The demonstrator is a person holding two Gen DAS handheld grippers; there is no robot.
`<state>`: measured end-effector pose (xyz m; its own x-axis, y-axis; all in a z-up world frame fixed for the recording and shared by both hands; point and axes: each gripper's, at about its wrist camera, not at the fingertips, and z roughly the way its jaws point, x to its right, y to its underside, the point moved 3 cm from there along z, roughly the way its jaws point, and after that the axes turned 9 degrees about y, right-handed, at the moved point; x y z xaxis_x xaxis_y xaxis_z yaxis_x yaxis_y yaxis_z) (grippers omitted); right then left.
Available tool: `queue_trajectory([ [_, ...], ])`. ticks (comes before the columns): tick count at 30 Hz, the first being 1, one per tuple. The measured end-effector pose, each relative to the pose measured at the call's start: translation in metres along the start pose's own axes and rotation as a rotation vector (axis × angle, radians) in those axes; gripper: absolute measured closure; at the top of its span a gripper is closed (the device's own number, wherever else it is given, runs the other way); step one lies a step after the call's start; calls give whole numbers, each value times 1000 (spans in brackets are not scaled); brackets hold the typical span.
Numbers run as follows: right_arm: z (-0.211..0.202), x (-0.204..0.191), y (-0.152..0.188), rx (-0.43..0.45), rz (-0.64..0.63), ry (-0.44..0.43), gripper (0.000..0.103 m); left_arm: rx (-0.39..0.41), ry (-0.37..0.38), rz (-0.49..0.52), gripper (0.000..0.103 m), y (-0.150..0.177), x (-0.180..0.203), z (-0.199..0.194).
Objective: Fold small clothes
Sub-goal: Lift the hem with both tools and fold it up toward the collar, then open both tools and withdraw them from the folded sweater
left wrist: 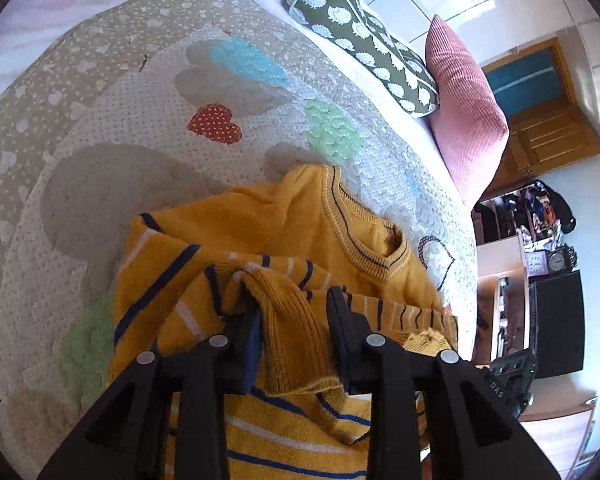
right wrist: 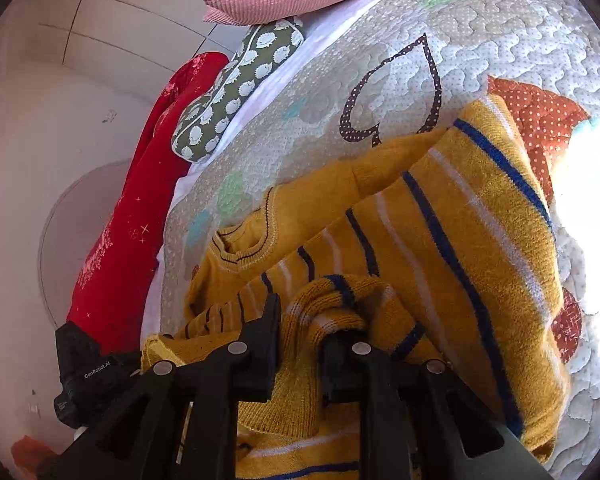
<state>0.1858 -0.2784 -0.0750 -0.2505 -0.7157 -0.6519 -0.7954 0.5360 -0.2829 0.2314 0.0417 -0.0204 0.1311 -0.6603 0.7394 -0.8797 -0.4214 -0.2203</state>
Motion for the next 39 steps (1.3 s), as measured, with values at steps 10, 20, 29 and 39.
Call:
queue_trajectory([
  [10, -8, 9, -26, 50, 131, -104, 52, 102, -69, 34, 51, -7, -6, -38],
  [20, -47, -14, -16, 121, 1, -65, 45, 98, -472, 545, 44, 32, 43, -9],
  [29, -63, -16, -6, 125, -108, -15, 44, 113, -735, 461, 64, 7, -8, -3],
  [39, -11, 6, -19, 121, -197, 323, 47, 107, -722, 373, 66, 2, -42, -33],
])
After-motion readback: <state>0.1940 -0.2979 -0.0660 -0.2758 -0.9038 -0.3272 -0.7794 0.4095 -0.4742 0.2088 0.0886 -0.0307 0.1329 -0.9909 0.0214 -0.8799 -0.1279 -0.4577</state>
